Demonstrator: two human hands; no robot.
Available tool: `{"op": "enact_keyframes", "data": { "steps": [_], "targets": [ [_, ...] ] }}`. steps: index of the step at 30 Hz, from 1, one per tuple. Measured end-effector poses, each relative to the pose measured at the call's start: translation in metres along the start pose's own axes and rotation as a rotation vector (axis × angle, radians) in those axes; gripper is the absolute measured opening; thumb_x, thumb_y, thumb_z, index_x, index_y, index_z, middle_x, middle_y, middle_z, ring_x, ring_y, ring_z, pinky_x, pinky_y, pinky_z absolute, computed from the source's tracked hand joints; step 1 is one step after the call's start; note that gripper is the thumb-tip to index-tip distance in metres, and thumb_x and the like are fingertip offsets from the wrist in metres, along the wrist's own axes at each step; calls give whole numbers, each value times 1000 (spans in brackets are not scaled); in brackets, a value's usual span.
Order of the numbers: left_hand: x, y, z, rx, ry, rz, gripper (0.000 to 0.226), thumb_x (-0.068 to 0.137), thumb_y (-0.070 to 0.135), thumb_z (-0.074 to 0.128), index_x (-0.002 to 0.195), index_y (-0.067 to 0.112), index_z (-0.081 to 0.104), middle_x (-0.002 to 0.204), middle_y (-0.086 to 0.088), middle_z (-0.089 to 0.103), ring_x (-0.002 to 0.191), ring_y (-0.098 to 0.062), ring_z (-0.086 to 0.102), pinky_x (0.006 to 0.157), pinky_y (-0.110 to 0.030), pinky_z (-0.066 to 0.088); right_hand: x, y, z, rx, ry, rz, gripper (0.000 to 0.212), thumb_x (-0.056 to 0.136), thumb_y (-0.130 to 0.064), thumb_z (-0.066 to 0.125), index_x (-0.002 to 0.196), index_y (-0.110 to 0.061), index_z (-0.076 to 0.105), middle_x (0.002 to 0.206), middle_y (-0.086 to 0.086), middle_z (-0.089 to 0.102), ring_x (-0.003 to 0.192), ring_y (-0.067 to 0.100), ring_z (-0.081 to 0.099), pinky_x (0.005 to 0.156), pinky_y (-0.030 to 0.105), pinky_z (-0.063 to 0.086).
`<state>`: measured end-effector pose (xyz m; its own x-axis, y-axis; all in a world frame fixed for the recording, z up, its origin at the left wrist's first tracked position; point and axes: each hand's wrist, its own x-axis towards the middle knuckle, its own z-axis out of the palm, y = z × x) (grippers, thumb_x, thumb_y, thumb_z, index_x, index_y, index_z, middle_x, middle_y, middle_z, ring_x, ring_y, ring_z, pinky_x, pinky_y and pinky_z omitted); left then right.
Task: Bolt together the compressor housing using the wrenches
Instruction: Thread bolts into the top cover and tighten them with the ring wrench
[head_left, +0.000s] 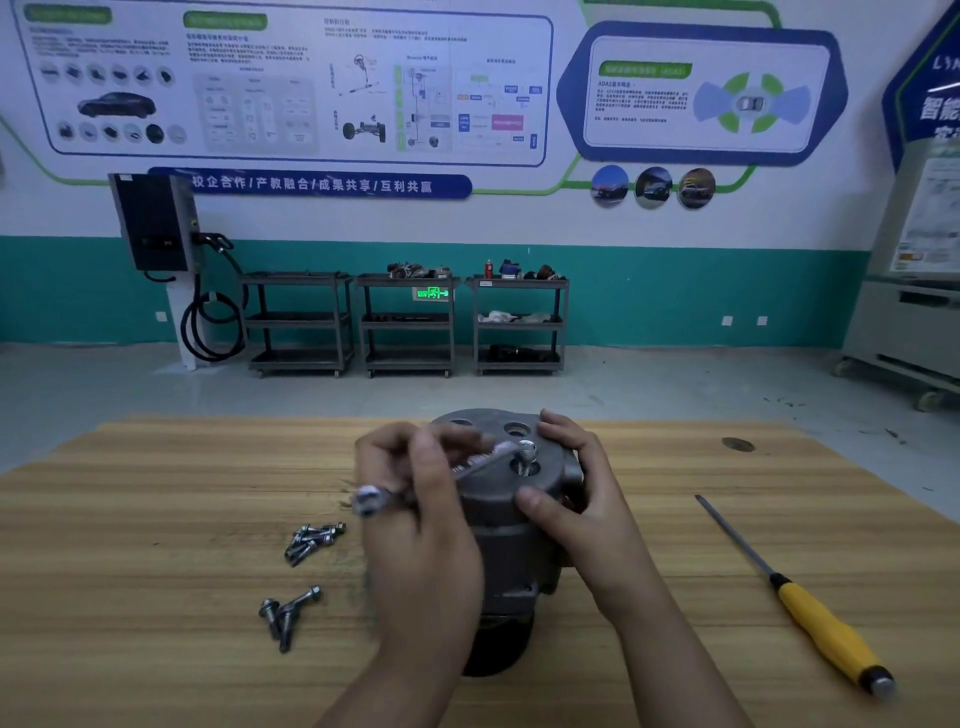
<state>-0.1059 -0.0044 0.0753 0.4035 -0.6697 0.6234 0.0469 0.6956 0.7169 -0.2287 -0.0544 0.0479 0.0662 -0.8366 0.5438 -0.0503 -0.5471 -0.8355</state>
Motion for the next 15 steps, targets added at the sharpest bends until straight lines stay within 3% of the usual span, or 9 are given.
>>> {"op": "enact_keyframes", "data": {
  "steps": [2, 4, 5, 8, 12, 15],
  "targets": [
    [15, 0, -1, -5, 178, -64, 11, 92, 43, 45, 92, 32, 47, 77, -1, 72, 78, -16, 70, 74, -33, 53, -2, 2, 0, 15, 0, -1, 62, 58, -46, 78, 113, -45, 52, 133, -29, 44, 114, -8, 50, 79, 12, 49],
    [35, -8, -9, 95, 245, -137, 19, 94, 39, 48, 100, 21, 45, 73, 6, 72, 72, -7, 68, 64, -19, 50, -4, 1, 0, 24, -10, 15, 63, 54, -51, 77, 111, -47, 52, 133, -31, 43, 113, -8, 49, 76, 10, 48],
    [44, -13, -13, 145, 240, -184, 26, 93, 39, 50, 104, 16, 47, 74, 3, 72, 73, -10, 68, 63, -21, 49, -4, 1, 0, 30, -1, 16, 63, 54, -51, 77, 111, -47, 52, 133, -31, 43, 115, -7, 49, 77, 10, 48],
    [68, -28, -20, 239, 180, -328, 49, 86, 45, 60, 106, 2, 51, 82, -7, 61, 72, -25, 58, 63, -37, 45, -4, 1, -1, 42, 4, 15, 63, 54, -50, 76, 112, -44, 52, 135, -27, 44, 118, -4, 49, 80, 10, 47],
    [99, -30, -14, 535, 59, -317, 46, 78, 49, 69, 103, 14, 51, 87, -1, 57, 78, -20, 54, 62, -33, 43, -3, 1, 0, 64, 5, 2, 66, 57, -47, 77, 116, -35, 51, 131, -28, 47, 116, -6, 50, 83, 10, 45],
    [118, -31, -2, 720, -121, -324, 55, 77, 51, 69, 107, 7, 54, 84, 3, 54, 78, -16, 49, 62, -29, 36, -3, 3, 1, 60, 12, -12, 66, 58, -45, 77, 117, -33, 50, 129, -30, 47, 117, -6, 50, 85, 10, 44]
  ]
}}
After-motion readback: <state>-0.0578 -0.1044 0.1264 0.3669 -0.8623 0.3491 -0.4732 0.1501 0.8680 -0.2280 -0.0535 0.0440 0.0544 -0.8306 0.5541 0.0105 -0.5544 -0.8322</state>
